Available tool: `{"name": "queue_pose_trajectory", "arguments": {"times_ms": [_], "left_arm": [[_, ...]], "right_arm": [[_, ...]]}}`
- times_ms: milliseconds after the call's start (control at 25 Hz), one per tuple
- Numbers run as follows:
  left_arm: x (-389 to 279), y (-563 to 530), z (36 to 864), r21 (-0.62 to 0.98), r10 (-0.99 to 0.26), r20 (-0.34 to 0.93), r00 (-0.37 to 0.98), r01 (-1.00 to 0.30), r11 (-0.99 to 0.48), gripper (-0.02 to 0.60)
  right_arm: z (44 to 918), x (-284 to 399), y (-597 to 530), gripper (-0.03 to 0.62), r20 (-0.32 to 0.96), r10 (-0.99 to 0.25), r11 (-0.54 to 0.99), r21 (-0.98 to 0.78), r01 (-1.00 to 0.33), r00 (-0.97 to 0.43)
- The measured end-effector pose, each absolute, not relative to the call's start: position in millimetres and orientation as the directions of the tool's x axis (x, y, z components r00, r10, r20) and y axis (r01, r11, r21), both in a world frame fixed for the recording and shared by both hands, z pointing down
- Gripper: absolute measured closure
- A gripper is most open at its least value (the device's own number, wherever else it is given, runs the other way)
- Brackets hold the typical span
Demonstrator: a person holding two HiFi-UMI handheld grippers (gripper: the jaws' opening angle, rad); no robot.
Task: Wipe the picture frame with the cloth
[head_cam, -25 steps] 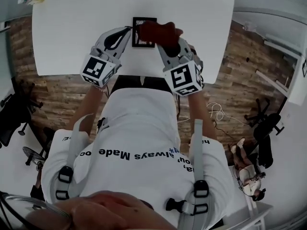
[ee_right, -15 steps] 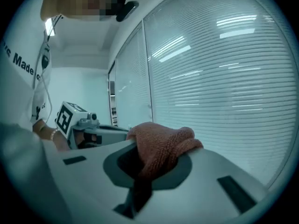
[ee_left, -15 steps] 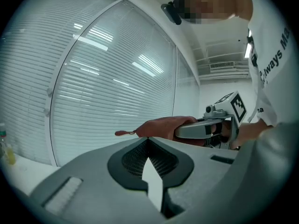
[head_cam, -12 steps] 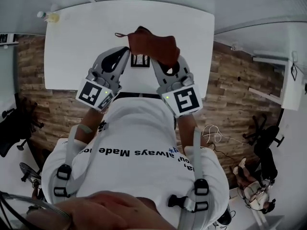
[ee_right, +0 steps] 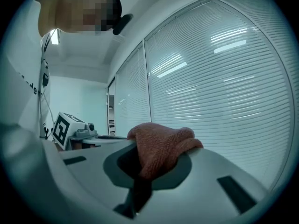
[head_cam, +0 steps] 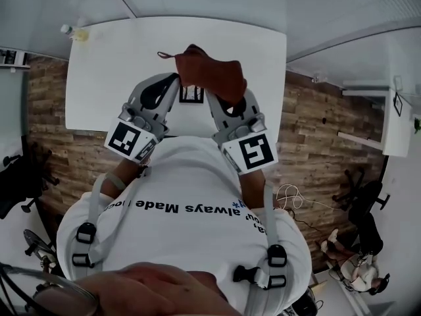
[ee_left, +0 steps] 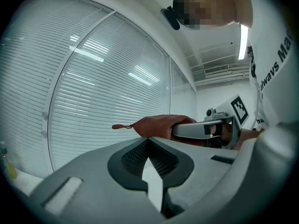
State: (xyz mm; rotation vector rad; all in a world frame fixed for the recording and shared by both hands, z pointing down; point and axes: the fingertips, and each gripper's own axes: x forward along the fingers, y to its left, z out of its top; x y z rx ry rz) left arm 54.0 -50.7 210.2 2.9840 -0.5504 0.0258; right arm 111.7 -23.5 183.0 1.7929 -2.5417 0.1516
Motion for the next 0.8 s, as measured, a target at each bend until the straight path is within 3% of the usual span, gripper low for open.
{"name": "queue_pose_trajectory", "arguments": {"times_ms": [800], "left_arm": [[53.9, -60.2, 207.3, 0.094, -0.359, 0.039, 0.933, -0.361, -0.928, 0.580]], "right_arm": [[187.5, 107.3, -33.9, 0.576, 0.118, -0.925, 0.355, -0.074, -0.932, -0.362]]}}
